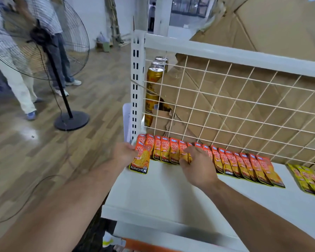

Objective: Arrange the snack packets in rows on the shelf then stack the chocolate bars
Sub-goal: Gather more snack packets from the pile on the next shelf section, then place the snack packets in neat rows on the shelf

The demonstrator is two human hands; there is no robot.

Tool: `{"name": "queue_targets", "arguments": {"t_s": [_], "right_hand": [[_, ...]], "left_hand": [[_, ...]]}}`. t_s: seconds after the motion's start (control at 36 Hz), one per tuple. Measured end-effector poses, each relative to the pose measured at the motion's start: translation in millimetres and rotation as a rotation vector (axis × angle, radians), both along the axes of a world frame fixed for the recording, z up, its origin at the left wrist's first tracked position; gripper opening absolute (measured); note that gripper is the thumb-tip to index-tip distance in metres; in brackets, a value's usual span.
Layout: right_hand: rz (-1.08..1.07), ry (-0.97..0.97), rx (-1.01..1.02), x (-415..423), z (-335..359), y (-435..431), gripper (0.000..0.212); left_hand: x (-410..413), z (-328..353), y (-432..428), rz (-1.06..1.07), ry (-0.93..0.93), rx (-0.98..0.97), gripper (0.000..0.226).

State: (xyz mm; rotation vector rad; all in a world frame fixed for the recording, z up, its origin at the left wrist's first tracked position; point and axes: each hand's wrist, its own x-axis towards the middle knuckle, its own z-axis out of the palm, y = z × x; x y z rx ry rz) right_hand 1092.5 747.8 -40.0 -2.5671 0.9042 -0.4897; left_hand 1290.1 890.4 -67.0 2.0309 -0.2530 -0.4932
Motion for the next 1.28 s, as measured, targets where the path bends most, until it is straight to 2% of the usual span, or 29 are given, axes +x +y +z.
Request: {"name": "queue_targets", "arguments": {"t_s": [0.11, 0.22, 0.47, 0.53, 0.61, 0.78, 0.86, 0.97, 1.06, 1.14, 1.28], "right_hand": [[0.0, 0.015, 0.009, 3.5, -3.1, -0.2, 0.037], [0.007, 0.035, 0.017, 4.8, -3.6, -2.8, 0.038], [0.006, 0.007, 0.018, 1.7, -5.6, -6.2, 0.034], [0.01, 0.005, 0.014, 0.2, -5.6, -6.1, 0.034], [0.002, 0.004, 0.009, -1.4, -4.9, -5.1, 0.034], [0.01, 0.012, 0.014, -9.0, -5.4, -4.2, 0.036], [0.011, 0.007, 0.02, -12.2, -5.8, -5.5, 0.035], [0.019, 0.009, 0.017, -14.5, -5.7, -7.3, 0.035], [0.022, 0.011, 0.01, -14.7, -4.2, -7.1, 0.035], [0.019, 0.011, 0.011, -14.0, -4.5, -7.9, 0.035], [0.003, 0.027, 0.014, -11.6, -7.7, -7.9, 0.035]], "left_hand": [[0.7, 1.9, 0.2, -0.064, -0.142, 0.199, 0.01], [-2.4, 4.2, 0.1, -0.119, -0.236, 0.3, 0.016], [-2.8, 3.1, 2.1, -0.053, -0.218, 0.284, 0.018], [-4.7, 1.8, 1.1, -0.056, -0.212, 0.261, 0.025], [-7.3, -4.4, -1.9, -0.097, -0.244, 0.289, 0.048], [-9.3, -9.7, -7.0, -0.124, -0.325, 0.405, 0.06], [-11.8, -14.5, -4.3, -0.136, -0.445, 0.378, 0.054], [-17.6, -24.0, 2.0, -0.27, -0.769, 0.352, 0.035], [-18.1, -25.4, 2.7, -0.348, -0.767, 0.326, 0.029], [-12.2, -27.1, -0.5, -0.391, -0.82, 0.344, 0.033], [-12.1, -13.0, -9.2, -0.426, -0.76, 0.544, 0.019]]}}
